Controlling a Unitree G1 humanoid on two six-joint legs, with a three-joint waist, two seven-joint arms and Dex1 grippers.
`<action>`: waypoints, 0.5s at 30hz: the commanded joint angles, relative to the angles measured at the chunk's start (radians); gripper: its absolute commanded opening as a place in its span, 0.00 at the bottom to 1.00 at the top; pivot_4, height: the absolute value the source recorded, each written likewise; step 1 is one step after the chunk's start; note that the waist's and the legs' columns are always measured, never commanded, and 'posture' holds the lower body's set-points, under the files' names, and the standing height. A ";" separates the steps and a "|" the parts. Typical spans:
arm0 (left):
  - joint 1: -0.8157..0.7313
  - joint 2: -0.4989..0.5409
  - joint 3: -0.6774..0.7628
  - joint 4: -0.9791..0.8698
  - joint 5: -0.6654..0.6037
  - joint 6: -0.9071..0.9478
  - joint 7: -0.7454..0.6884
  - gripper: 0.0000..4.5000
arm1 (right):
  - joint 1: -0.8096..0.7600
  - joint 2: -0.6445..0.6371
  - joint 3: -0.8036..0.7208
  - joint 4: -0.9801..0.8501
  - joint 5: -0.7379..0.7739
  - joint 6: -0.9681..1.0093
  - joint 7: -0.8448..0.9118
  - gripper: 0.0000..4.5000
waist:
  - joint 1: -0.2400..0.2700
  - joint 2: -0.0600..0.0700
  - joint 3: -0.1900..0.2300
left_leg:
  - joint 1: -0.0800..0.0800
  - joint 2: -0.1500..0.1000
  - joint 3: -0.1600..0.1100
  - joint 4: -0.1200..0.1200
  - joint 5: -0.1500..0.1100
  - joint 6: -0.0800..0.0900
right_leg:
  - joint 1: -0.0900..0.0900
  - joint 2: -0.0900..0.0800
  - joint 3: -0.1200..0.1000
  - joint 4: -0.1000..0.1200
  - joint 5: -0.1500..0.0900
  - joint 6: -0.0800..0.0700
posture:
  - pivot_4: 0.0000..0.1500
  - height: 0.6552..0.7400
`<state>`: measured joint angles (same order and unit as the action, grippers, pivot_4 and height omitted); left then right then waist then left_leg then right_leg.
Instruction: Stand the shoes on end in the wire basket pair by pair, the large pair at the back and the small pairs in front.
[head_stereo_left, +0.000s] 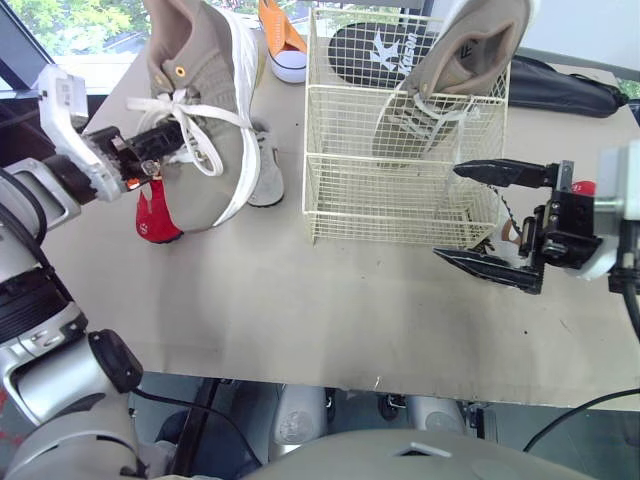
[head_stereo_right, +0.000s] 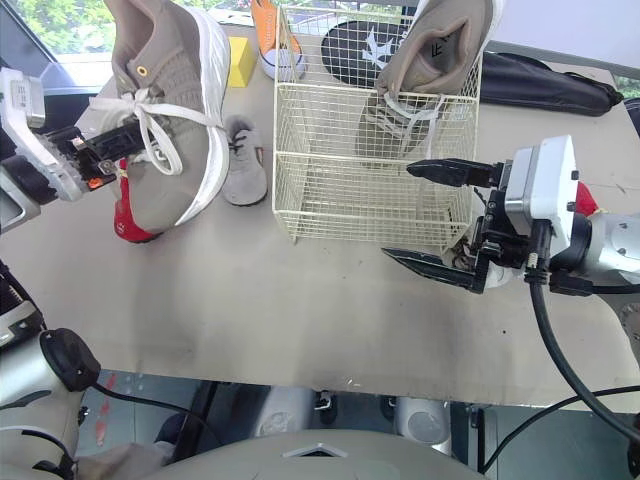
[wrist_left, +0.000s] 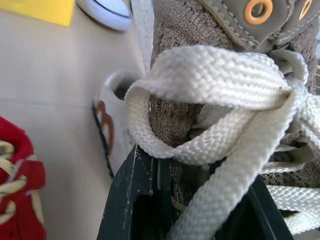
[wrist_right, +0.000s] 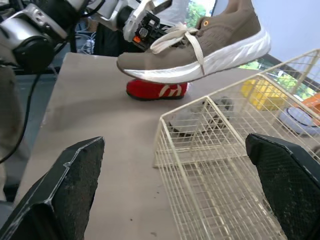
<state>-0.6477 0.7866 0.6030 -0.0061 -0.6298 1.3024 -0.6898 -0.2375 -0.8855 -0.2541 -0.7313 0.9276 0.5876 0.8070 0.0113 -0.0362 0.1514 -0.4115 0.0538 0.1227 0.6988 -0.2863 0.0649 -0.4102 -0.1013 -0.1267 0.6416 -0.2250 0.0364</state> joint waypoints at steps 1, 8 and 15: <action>-0.152 -0.080 0.022 -0.100 -0.052 -0.181 0.065 0.12 | -0.004 0.022 -0.008 -0.005 -0.048 -0.038 -0.032 1.00 | 0.002 0.000 0.000 | 0.000 0.000 0.000 0.000 0.000 0.000 | 0.000 0.000 0.000 0.000 0.000 0.000 | 1.00 1.00; -0.399 -0.283 -0.154 0.003 0.100 -0.675 0.156 0.12 | 0.057 0.106 -0.063 -0.055 -0.111 -0.010 -0.261 1.00 | 0.028 -0.003 0.000 | -0.003 -0.004 -0.002 0.002 0.000 0.000 | 0.000 -0.001 -0.002 -0.001 0.001 0.000 | 1.00 1.00; -0.505 -0.529 -0.351 0.273 0.344 -1.246 0.274 0.12 | 0.122 0.192 -0.146 -0.130 -0.071 -0.001 -0.429 1.00 | 0.028 -0.002 0.000 | -0.002 -0.010 -0.002 0.002 0.000 0.000 | 0.001 -0.002 -0.003 -0.001 0.002 0.002 | 1.00 1.00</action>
<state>-1.0974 0.2888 0.2729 0.2187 -0.3387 0.2265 -0.4663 -0.1230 -0.6934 -0.3346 -0.7959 0.8083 0.5837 0.4221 0.0395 -0.0386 0.1515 -0.4137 0.0434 0.1207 0.7004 -0.2861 0.0652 -0.4087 -0.1032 -0.1299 0.6407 -0.2235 0.0384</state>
